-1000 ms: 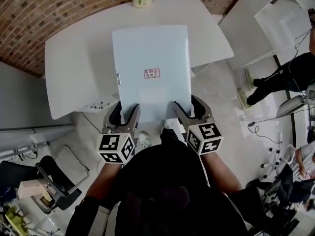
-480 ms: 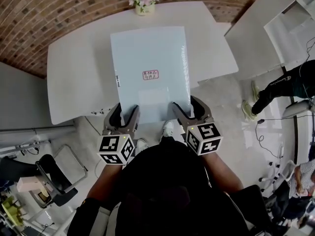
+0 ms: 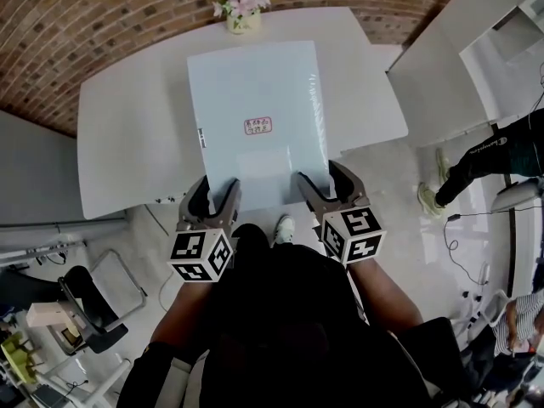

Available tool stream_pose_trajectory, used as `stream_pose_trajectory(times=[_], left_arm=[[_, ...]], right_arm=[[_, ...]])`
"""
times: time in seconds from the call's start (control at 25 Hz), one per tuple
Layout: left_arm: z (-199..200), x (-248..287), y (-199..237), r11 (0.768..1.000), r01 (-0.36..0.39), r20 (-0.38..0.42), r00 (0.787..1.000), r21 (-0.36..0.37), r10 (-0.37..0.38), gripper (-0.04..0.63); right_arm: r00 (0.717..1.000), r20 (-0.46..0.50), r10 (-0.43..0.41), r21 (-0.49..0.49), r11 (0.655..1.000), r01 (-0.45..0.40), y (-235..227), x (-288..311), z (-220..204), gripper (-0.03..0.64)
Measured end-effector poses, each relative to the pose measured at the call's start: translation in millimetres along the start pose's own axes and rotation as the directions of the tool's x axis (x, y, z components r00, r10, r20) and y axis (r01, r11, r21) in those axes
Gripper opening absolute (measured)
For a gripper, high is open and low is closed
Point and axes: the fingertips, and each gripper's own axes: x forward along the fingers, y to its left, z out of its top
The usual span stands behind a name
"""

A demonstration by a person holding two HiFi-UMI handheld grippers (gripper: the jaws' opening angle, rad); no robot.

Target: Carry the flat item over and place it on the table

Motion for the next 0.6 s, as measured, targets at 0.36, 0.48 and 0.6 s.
stream_pose_trajectory(times=[0.36,0.48,0.6], left_arm=[[3,30,3,1.0,0.015,-0.028,0.999,-0.001,-0.015,0.267],[4,48,8,1.0,0.027,-0.043,0.999,-0.009,-0.028,0.267],[7,67,12,0.999,0.042,-0.061,0.997,-0.009,-0.042,0.267]], right_arm=[[1.0,-0.021,-0.015,0.014,1.0,0.016,-19,19,4,0.272],[0.999,-0.034,-0.031,0.021,0.999,0.032,-29,32,7,0.272],[0.998,-0.047,-0.047,0.034,0.998,0.048,-39,44,9,0.272]])
